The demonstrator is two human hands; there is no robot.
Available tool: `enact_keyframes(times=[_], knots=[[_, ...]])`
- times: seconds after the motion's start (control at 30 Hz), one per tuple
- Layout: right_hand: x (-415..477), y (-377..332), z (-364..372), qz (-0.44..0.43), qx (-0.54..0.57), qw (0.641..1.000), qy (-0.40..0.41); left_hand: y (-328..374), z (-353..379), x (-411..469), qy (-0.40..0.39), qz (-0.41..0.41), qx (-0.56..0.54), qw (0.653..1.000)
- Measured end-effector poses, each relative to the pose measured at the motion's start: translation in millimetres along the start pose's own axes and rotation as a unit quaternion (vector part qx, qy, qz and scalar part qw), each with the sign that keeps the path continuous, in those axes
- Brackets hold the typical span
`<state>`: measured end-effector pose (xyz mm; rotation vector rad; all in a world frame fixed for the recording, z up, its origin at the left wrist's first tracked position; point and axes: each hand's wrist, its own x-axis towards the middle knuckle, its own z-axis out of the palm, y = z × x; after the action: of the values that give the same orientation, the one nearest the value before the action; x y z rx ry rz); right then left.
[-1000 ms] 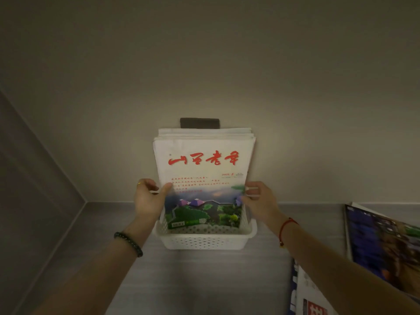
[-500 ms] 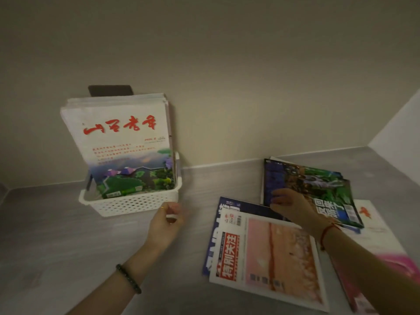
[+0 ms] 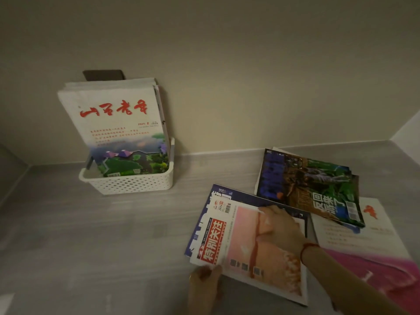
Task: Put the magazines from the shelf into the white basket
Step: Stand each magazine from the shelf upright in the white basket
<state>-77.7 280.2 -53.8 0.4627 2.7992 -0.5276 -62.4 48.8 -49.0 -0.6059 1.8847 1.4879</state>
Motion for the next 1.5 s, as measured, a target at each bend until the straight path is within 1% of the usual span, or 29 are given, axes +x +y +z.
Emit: enact_keyframes(times=[0.1, 0.17, 0.23, 0.27, 0.37, 0.47, 0.5, 0.57, 0.6, 0.63, 0.67, 0.73, 0.8, 0.87, 0.93, 1.0, 1.1, 1.2, 1.27, 1.37, 1.5], knots=[[0.8, -5.0, 0.4, 0.006, -0.021, 1.0, 0.016, -4.1, 6.1, 0.8, 0.024, 0.015, -0.026, 0.999], [-0.6, -7.7, 2.2, 0.024, -0.03, 0.999, 0.024, -3.2, 7.2, 1.1, 0.047, 0.041, -0.05, 0.997], [-3.9, -9.3, 5.6, 0.036, -0.013, 0.999, 0.022, -0.4, 9.7, -0.5, 0.059, 0.077, -0.06, 0.993], [-6.5, -9.9, 8.0, 0.037, -0.002, 0.999, 0.016, 0.7, 11.7, -1.5, 0.054, 0.096, -0.064, 0.992], [-14.8, -10.8, 15.5, 0.044, 0.049, 0.998, 0.012, 4.3, 16.3, -5.5, -0.008, 0.153, -0.037, 0.988], [-17.9, -9.9, 12.9, 0.058, 0.149, 0.987, 0.018, 16.0, 7.0, -5.6, -0.017, 0.18, -0.034, 0.983], [-17.0, -10.6, 7.8, 0.064, 0.209, 0.976, 0.021, 24.0, 1.1, -6.4, -0.024, 0.191, -0.046, 0.98], [-14.7, -18.0, -6.2, 0.065, 0.344, 0.937, -0.001, 44.9, -13.4, -10.7, -0.056, 0.235, -0.058, 0.969], [-13.3, -24.8, -15.3, 0.048, 0.395, 0.917, -0.023, 57.4, -21.6, -13.4, -0.068, 0.264, -0.049, 0.961], [-10.5, -33.1, -24.7, 0.016, 0.416, 0.908, -0.039, 71.7, -31.0, -15.5, -0.076, 0.292, -0.037, 0.953], [-7.2, -42.3, -34.1, -0.016, 0.415, 0.909, -0.04, 87.4, -41.4, -17.4, -0.074, 0.317, -0.028, 0.945], [0.0, -66.0, -55.5, -0.052, 0.429, 0.902, -0.007, 118.5, -64.4, -17.9, -0.047, 0.364, -0.034, 0.93], [12.0, -99.8, -73.7, -0.054, 0.45, 0.891, 0.034, 149.2, -93.6, -16.8, 0.004, 0.404, -0.027, 0.914], [23.2, -132.3, -92.2, -0.076, 0.425, 0.898, 0.086, 176.9, -118.6, -13.2, 0.053, 0.424, -0.004, 0.904], [38.3, -173.3, -107.2, -0.123, 0.4, 0.898, 0.137, 203.2, -151.9, -5.5, 0.088, 0.432, 0.013, 0.897], [53.8, -213.7, -118.9, -0.157, 0.384, 0.892, 0.179, 229.1, -186.4, 5.2, 0.095, 0.428, 0.037, 0.898], [77.2, -265.2, -127.2, -0.167, 0.372, 0.882, 0.237, 262.6, -233.6, 24.3, 0.108, 0.446, 0.067, 0.886], [100.0, -299.4, -121.4, -0.128, 0.366, 0.883, 0.264, 283.8, -267.4, 49.0, 0.169, 0.448, 0.085, 0.874], [112.8, -313.5, -111.1, -0.096, 0.362, 0.887, 0.269, 288.0, -280.8, 68.5, 0.188, 0.435, 0.098, 0.875], [128.6, -323.1, -92.1, -0.055, 0.361, 0.891, 0.27, 284.0, -290.1, 97.5, 0.184, 0.403, 0.092, 0.892], [146.1, -324.3, -67.4, -0.013, 0.349, 0.905, 0.243, 272.4, -292.2, 132.2, 0.177, 0.357, 0.061, 0.915]])
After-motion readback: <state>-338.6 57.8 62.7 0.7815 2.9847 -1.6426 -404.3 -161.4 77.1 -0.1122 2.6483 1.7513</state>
